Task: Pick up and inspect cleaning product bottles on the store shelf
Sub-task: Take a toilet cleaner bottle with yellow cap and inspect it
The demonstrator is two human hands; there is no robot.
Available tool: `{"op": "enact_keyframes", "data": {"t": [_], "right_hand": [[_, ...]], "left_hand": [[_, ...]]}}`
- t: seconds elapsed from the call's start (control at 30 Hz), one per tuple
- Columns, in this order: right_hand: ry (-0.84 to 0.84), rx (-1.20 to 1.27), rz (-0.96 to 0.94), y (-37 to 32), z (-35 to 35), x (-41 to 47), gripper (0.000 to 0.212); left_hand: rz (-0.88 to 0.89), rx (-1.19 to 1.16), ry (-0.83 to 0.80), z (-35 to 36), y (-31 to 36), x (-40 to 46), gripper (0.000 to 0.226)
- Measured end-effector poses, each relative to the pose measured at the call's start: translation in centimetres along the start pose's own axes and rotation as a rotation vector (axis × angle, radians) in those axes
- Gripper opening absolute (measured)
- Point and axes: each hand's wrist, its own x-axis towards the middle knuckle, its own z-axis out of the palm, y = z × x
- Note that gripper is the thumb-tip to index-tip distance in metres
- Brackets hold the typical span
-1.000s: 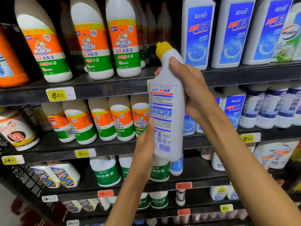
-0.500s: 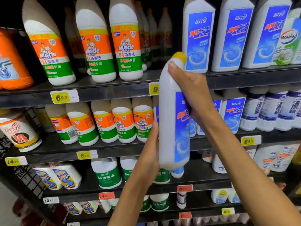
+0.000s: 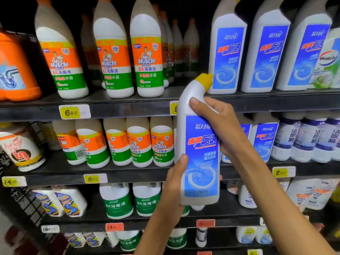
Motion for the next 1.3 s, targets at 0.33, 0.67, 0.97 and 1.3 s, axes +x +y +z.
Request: {"op": "enact_keyframes", "data": {"t": [0.33,0.67,0.97,1.3], "right_hand": [[-0.023,0.0,-0.308,-0.3,-0.8,0.6,0.022],[-0.059,-0.123,-0.494,0.1,-1.6,-2.0,0.04],[0.184,0.08,-0.336,0.1,0.1,1.1,0.034],[0.331,-0.114,-0.484,-5.7,1.2,8.8,0.02]], "left_hand": [[0.362,0.493,0.069,-1.4,1.8,2.9,0.078],[0.626,0.618,0.063,-2.6,2.8,4.9,0.061],[0.463,0.231,0.323,0.0,2.0,5.0,0.045],[0.521,0.463,0.175,3.4,9.0,7.6,0.044]]}}
